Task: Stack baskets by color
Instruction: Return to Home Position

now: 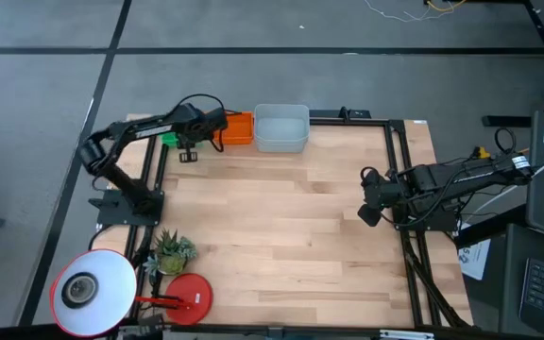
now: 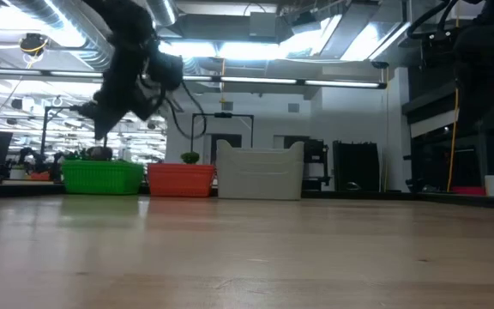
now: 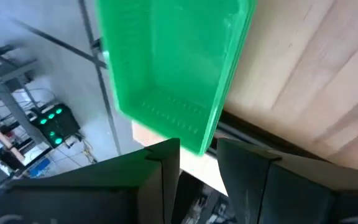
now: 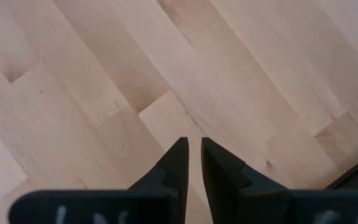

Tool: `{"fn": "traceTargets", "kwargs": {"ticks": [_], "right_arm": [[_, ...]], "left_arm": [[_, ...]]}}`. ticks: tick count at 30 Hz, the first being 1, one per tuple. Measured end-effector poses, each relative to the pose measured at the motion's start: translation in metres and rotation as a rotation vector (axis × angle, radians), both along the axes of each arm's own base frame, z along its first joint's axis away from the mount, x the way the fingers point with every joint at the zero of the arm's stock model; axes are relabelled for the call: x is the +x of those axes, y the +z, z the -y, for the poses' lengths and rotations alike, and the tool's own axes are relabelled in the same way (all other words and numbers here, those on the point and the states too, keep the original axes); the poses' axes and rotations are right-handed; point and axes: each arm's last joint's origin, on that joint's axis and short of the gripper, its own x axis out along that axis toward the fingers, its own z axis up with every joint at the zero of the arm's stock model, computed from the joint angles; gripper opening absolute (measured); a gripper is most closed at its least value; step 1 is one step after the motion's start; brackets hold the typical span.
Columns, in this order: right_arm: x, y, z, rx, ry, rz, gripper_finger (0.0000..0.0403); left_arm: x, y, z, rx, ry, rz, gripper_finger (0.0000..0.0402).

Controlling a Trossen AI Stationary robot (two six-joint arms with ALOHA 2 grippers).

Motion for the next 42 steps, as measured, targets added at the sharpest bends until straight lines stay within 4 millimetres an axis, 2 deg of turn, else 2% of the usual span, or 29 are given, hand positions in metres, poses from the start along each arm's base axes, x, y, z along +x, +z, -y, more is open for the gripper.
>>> {"fn": "traceTargets", "kwargs": {"ticks": [5,9,11,14,20,22,25,31,37,42], "right_arm": [[0.000,0.000,0.000,-0.001,0.002,0.000,0.0044],[0.000,0.000,0.000,-0.007,0.002,0.002,0.0044],[0.001,0.000,0.000,-0.024,0.021,0.007,0.0044],[0.003,0.001,0.000,-0.046,0.081,0.022,0.0044],[0.006,0.002,-0.004,-0.030,0.154,0.049,0.0044],[0.006,0.002,-0.005,-0.036,0.180,0.047,0.0044],[0.006,0.003,-0.007,-0.038,0.183,0.055,0.0044],[0.006,0.003,-0.010,-0.029,0.200,0.061,0.0044],[0.013,0.006,-0.011,-0.033,0.196,0.139,0.0044],[0.020,0.010,-0.012,-0.074,0.254,0.214,0.0044]], "left_arm": [[-0.001,0.025,0.020,0.066,0.008,0.170,0.0100],[0.011,0.040,0.040,0.029,0.036,0.478,0.0100],[0.020,0.046,0.053,-0.021,-0.012,0.607,0.0100],[0.025,0.058,0.074,-0.067,-0.126,0.694,0.0100],[0.003,0.091,0.103,-0.072,-0.156,0.938,0.0100],[-0.006,0.095,0.109,-0.039,-0.173,1.056,0.0100],[-0.017,0.085,0.118,-0.033,-0.214,1.230,0.0100],[-0.043,0.045,0.135,-0.064,-0.285,1.462,0.0100],[-0.061,0.008,0.141,-0.007,-0.352,1.715,0.0100],[-0.071,-0.023,0.143,-0.006,-0.336,1.836,0.0100]]}}
